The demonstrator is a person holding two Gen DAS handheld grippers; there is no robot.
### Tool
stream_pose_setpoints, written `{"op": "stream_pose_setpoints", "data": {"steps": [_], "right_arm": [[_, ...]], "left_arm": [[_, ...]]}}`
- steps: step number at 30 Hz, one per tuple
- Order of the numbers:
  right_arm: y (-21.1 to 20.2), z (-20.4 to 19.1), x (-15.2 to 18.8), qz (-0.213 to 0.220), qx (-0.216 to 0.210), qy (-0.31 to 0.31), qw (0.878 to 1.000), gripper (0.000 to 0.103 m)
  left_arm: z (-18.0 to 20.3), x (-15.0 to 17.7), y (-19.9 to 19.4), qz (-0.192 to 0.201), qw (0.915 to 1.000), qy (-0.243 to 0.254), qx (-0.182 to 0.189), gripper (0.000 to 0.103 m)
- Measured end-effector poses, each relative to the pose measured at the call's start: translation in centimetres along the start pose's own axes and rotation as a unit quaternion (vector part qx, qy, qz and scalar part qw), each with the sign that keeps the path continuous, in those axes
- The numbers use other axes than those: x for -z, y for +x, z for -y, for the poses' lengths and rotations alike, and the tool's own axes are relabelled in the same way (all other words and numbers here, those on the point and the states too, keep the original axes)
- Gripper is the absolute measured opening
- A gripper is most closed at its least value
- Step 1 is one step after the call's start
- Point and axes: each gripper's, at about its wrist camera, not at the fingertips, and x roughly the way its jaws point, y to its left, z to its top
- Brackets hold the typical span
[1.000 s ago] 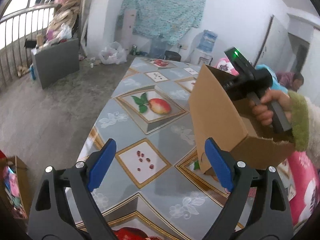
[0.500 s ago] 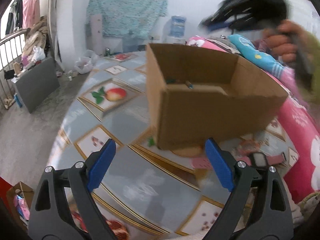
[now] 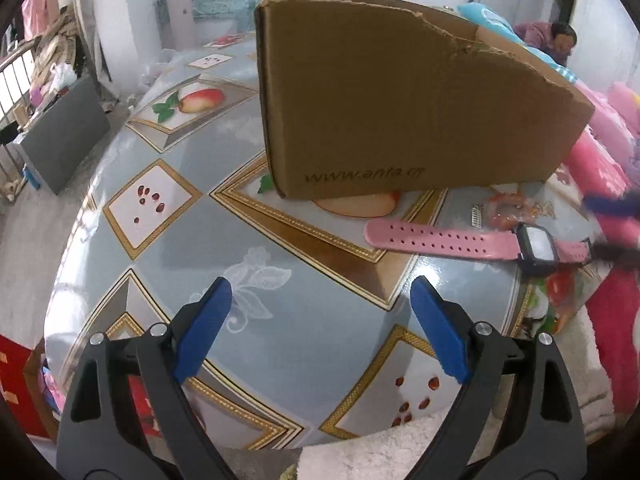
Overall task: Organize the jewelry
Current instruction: 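Move the right gripper to the pink-strap smartwatch and grasp its strap, then lift the watch with the right gripper while the left gripper grasps the other strap end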
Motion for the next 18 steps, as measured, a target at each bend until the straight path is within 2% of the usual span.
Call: {"op": "stream_pose_setpoints", "data": {"steps": [2, 3, 5, 6, 11, 18], "right_arm": [[1.4, -0.4, 0.5, -0.008, 0.032, -0.026, 0.999, 0.061], [1.8, -0.5, 0.6, -0.012, 0.033, -0.033, 0.999, 0.061], [3.3, -0.4, 0.7, -0.035, 0.004, -0.034, 0.999, 0.062], [3.4, -0.7, 0.6, -0.026, 0.012, -0.048, 0.998, 0.062], [3.1, -2.0, 0.9, -0.033, -0.002, -0.088, 0.996, 0.042], [2.3, -3.6, 2.4, -0.025, 0.031, -0.128, 0.991, 0.038]], "left_arm": [[0.3, 0.0, 0.4, -0.004, 0.9999, 0.012, -0.011, 0.089], [0.6, 0.0, 0.4, -0.003, 0.9996, 0.022, -0.017, 0.092], [0.6, 0.3, 0.5, 0.004, 0.9996, 0.023, -0.019, 0.095], [0.5, 0.4, 0.5, 0.008, 0.9997, 0.018, -0.016, 0.095], [0.6, 1.2, 0.4, 0.03, 0.9991, 0.025, -0.013, 0.095], [0.5, 1.4, 0.2, 0.024, 0.9992, 0.031, -0.008, 0.095]]}}
